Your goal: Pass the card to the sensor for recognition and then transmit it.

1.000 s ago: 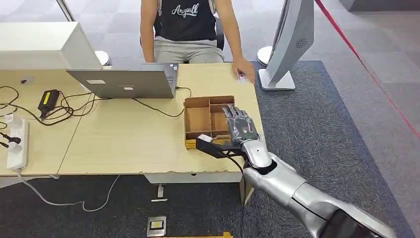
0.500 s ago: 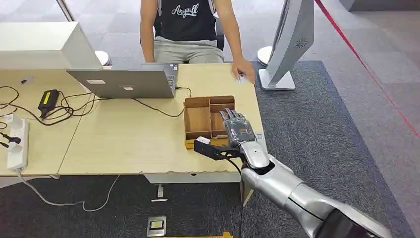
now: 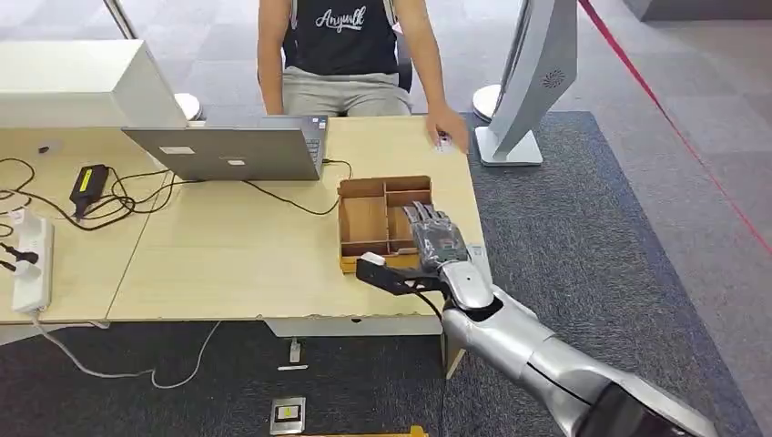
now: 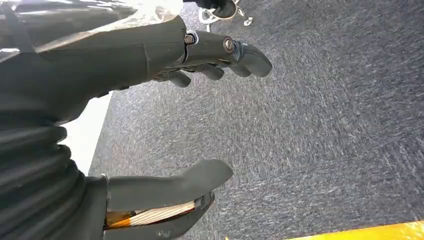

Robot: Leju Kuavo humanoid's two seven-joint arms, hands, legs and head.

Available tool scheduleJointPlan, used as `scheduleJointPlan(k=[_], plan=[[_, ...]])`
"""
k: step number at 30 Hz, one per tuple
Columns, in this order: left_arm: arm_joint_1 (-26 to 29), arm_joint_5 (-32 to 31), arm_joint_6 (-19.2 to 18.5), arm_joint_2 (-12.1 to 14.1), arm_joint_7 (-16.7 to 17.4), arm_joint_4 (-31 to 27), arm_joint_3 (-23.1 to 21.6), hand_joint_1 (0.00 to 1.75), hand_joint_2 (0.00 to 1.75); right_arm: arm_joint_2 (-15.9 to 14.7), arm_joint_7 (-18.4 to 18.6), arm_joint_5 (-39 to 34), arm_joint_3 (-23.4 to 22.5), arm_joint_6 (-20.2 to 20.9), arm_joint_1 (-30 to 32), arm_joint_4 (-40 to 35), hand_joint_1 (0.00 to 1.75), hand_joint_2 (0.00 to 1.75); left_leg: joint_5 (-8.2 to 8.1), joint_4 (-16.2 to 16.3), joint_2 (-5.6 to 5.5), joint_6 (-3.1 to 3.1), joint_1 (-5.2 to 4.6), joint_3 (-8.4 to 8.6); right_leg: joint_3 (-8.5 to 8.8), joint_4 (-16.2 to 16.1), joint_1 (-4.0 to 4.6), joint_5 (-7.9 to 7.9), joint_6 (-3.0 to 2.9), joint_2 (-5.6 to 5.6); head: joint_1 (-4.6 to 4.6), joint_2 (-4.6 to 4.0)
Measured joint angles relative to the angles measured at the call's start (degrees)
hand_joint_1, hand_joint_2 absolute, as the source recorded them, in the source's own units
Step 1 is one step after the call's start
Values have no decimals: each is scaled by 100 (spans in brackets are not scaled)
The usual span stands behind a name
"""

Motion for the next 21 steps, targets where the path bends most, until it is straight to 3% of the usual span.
scheduleJointPlan(k=[6,7,9,21], plan=[[0,0,2,0,-2,0,0,0,175,4,0,-33,2,0,-1,57,0,175,0,0,0,0,0,0,0,0,0,0,0,0,0,0],[0,0,2,0,-2,0,0,0,175,7,-4,-42,2,0,-1,72,26,175,0,0,0,0,0,0,0,0,0,0,0,0,0,0],[1,0,0,0,-6,0,0,0,175,24,-28,-85,2,-11,-2,94,169,175,0,0,0,0,0,0,0,0,0,0,0,0,0,2],[5,0,7,0,-24,0,0,0,175,70,-83,-271,33,-31,-24,236,175,175,0,0,0,0,0,0,0,0,0,0,0,0,0,0]])
